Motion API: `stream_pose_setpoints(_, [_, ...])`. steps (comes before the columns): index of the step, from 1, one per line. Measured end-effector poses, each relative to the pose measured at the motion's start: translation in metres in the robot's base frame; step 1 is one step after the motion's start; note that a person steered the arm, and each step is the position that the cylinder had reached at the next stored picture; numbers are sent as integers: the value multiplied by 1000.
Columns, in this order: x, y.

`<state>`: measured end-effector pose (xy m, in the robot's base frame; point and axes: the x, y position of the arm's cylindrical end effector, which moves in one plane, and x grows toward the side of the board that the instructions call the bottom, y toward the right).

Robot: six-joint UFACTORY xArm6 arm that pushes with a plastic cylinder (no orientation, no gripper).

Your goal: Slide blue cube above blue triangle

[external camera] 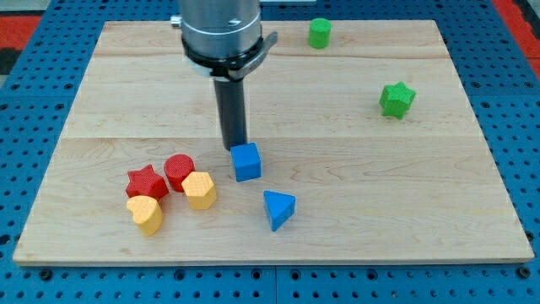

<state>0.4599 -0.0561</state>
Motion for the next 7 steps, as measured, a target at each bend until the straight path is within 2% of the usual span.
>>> stream_pose_setpoints(3, [41,9])
stream_pose_setpoints(7, [40,49])
